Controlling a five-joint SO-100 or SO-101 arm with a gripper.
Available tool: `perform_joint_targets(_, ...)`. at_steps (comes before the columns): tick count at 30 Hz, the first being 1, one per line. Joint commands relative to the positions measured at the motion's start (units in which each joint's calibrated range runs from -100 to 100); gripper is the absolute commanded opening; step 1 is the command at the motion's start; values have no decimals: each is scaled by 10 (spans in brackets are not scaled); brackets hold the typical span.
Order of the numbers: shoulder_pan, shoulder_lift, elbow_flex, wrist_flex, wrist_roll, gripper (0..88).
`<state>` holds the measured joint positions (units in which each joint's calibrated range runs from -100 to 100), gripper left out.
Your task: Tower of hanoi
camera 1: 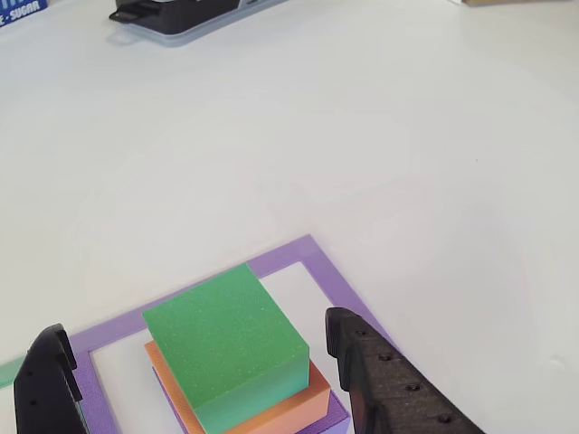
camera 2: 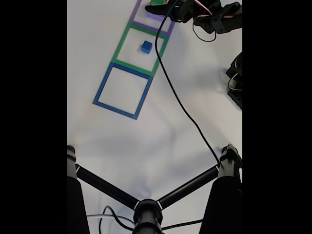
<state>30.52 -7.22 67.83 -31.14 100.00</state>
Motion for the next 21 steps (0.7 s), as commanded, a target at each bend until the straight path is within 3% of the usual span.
perform_joint_targets(1, -6, -4, -12, -24, 0, 302)
perform_joint_targets(21, -10, 11, 24, -73, 0, 215)
